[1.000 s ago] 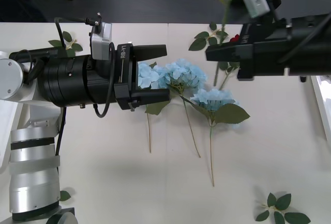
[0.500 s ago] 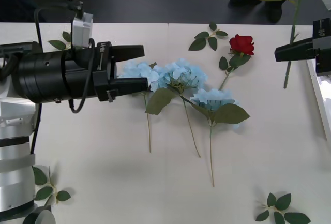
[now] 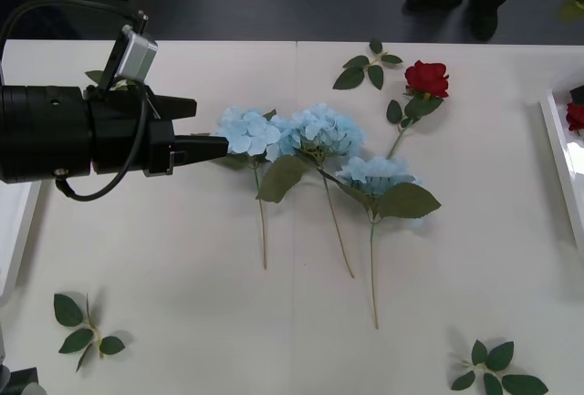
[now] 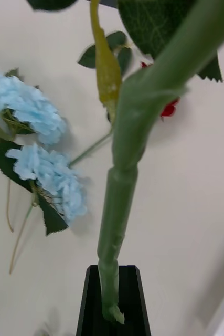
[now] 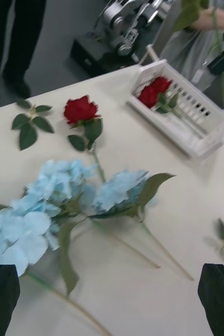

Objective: Put the red flowers into the right box and the blue flowers into the left box

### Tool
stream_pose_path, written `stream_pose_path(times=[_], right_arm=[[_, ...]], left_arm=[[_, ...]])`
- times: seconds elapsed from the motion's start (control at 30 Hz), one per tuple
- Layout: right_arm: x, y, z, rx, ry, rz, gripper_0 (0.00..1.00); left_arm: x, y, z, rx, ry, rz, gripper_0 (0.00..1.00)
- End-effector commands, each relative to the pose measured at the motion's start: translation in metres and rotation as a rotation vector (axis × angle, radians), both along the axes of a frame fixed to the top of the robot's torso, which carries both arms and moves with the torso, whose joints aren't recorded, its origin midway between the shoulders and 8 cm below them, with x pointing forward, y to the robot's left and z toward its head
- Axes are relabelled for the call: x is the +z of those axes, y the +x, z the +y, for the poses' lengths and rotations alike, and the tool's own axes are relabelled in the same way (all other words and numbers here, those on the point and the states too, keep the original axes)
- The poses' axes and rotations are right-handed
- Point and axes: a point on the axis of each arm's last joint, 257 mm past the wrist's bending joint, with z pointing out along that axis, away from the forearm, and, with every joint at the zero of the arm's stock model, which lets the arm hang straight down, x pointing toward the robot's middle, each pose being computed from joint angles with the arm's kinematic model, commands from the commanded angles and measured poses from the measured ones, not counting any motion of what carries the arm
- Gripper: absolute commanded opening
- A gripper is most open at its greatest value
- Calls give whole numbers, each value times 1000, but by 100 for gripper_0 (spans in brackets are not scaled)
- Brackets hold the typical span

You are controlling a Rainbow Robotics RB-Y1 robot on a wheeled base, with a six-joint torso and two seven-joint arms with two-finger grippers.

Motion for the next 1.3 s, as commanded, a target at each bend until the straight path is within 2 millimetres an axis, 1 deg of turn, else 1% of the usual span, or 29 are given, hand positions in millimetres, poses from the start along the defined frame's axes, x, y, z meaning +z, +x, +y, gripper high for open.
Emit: stream_pose_path(times=[0.03,0.1,0.13,0.2,0.23,0.3,0.33,0.4,0.43,0.57,0.6,0.67,0.7,0.77,0.93,1.17,1.3], right_arm=[[0,1,-52,-140,-42,17,0],[-10,0,-81,-209,-74,31,0],[-12,-1,-89,-228,-84,35,0],[-23,-3,-117,-291,-124,47,0],[-25,-3,-125,-308,-132,48,0],[-37,-5,-152,-371,-160,60,0],[-39,-6,-158,-384,-168,61,0],[-47,-9,-182,-437,-194,66,0],[-49,-10,-188,-449,-201,66,0],[-62,-15,-225,-528,-250,58,0],[-64,-15,-231,-539,-258,55,0],[-68,-17,-250,-573,-286,36,0],[-69,-16,-255,-581,-293,29,0],[-74,-20,-271,-604,-332,11,0],[-85,-24,-291,-626,-397,-15,0],[-92,-19,-305,-630,-470,-57,0],[-93,-17,-307,-635,-469,-65,0]], left_arm=[[-15,0,-1,105,18,112,100],[-27,3,2,159,53,146,100],[-30,4,3,173,64,150,100],[-43,7,7,236,105,183,100],[-47,8,9,253,117,191,100],[-61,11,13,321,148,230,100],[-65,12,14,339,153,243,100],[-77,15,16,406,165,293,100],[-80,15,16,422,169,305,100],[-98,18,20,537,196,370,100],[-100,18,20,551,200,376,100],[-108,18,21,597,217,394,100],[-111,18,22,607,223,400,100],[-118,16,23,647,247,422,100],[-133,15,25,712,307,475,100],[-153,29,22,779,336,549,100],[-164,37,20,796,358,579,100]])
